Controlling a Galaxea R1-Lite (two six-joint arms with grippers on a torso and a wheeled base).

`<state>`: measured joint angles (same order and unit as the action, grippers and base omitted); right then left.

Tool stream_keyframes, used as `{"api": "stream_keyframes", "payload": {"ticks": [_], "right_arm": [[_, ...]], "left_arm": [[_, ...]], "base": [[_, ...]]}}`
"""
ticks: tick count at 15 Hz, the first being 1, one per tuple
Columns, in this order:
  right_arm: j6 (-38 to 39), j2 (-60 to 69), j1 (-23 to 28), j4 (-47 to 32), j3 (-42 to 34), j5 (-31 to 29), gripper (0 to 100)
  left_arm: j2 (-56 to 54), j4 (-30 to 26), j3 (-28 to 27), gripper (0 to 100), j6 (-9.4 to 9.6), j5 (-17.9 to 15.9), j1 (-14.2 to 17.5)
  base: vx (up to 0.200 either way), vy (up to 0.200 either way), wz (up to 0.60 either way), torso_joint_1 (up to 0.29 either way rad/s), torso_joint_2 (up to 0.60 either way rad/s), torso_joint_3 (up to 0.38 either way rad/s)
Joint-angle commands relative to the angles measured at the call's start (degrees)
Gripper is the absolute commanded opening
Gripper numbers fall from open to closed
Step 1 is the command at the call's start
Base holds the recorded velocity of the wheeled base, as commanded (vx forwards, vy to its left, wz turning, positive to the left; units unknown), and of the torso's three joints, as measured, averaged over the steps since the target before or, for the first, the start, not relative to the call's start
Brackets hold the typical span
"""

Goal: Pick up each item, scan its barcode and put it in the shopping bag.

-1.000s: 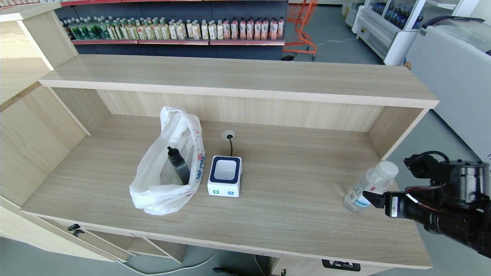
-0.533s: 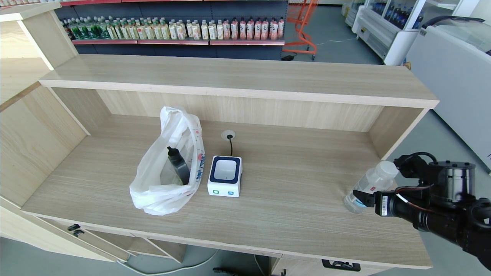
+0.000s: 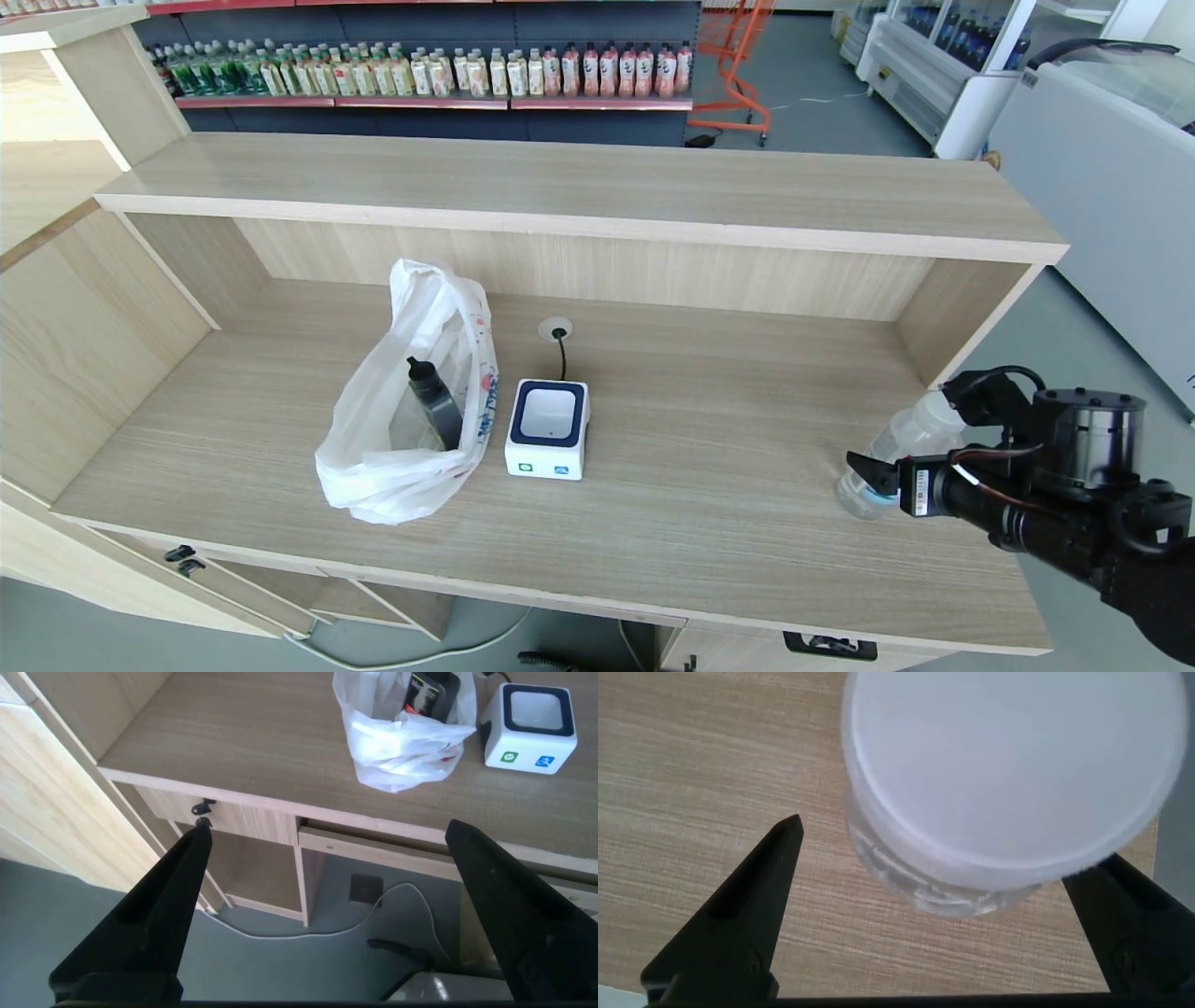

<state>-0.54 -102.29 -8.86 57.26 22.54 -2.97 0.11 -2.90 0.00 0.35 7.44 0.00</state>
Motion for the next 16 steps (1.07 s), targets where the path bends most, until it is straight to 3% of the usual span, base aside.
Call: {"api": "stream_keyframes", "payload": {"ticks": [1, 5, 6, 10, 16], "right_arm": [[-1.4, -2.2, -0.1, 1.7, 0.0, 0.0, 100], [-2.7, -3.0, -0.5, 2.2, 0.2, 3.1, 100], [-2.7, -3.4, -0.8, 2.5, 0.4, 3.5, 0], [-7.5, -5.7, -0.9, 6.2, 2.3, 6.7, 0], [-7.7, -6.7, -1.2, 6.3, 3.1, 6.8, 0]], "left_arm": [[0.0, 0.0, 0.0, 100, 0.00, 0.0, 0.0], [0.0, 0.0, 0.0, 100, 0.00, 0.0, 0.0], [0.0, 0.0, 0.0, 100, 0.00, 0.0, 0.0], [0.0, 0.0, 0.0, 100, 0.00, 0.0, 0.0], [0.0, 0.0, 0.0, 100, 0.00, 0.0, 0.0]], "base": [[0.000, 0.000, 0.00, 0.000, 0.00, 0.000], [0.000, 0.000, 0.00, 0.000, 0.00, 0.000], [0.000, 0.000, 0.00, 0.000, 0.00, 0.000], [0.000, 0.000, 0.00, 0.000, 0.00, 0.000], [0.000, 0.000, 0.00, 0.000, 0.00, 0.000]]}}
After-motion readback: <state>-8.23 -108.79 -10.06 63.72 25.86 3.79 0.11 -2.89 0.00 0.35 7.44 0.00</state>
